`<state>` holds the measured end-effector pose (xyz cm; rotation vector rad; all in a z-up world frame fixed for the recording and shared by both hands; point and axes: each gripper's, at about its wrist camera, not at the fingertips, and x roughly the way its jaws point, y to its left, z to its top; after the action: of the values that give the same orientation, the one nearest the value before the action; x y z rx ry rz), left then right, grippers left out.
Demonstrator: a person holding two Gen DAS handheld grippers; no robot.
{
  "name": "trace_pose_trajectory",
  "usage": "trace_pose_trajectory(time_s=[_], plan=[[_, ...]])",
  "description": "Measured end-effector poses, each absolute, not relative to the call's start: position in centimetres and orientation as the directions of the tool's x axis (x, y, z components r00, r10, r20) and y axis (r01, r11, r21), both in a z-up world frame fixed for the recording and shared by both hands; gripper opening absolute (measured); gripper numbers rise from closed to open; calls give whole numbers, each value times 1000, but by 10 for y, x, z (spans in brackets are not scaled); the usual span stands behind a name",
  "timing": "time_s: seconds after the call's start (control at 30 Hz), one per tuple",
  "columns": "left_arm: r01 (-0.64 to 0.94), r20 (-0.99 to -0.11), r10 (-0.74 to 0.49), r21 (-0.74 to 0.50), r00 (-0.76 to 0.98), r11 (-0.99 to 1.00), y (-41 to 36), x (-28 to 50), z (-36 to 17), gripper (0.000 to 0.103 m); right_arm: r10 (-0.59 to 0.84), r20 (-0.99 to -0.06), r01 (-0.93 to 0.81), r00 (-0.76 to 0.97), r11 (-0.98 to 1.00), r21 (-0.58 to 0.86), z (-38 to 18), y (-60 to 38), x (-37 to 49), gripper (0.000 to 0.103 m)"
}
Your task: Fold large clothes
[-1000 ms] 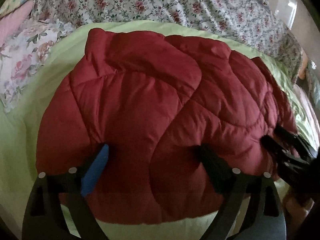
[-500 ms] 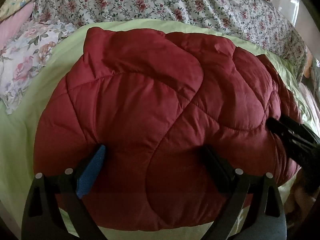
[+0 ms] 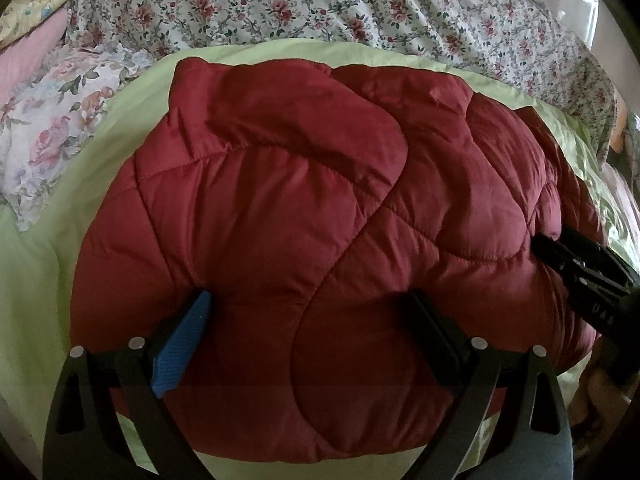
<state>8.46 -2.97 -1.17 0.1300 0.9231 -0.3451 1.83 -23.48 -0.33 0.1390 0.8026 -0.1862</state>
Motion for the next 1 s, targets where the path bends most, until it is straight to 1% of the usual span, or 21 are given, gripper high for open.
trace_pose_trajectory(time_s=[0.1, 0.43, 0.63, 0.83, 1.0], plan=[[345, -794, -224, -19, 566, 938, -31, 89, -8, 98, -113, -726, 218, 678, 975, 51, -4, -235, 19, 70], [317, -788, -208, -17, 579, 948, -33, 121, -9, 99, -119, -735, 225, 668, 973, 47, -3, -234, 21, 71], [311, -781, -179, 20, 598, 950, -39, 119, -13, 100, -124, -742, 228, 659, 973, 40, -4, -234, 23, 71], [311, -782, -174, 26, 599, 950, -40, 120, -14, 101, -121, -759, 225, 639, 974, 34, -4, -236, 30, 72], [310, -782, -173, 27, 599, 950, -41, 120, -15, 101, -122, -769, 222, 627, 975, 27, -3, -239, 37, 75]])
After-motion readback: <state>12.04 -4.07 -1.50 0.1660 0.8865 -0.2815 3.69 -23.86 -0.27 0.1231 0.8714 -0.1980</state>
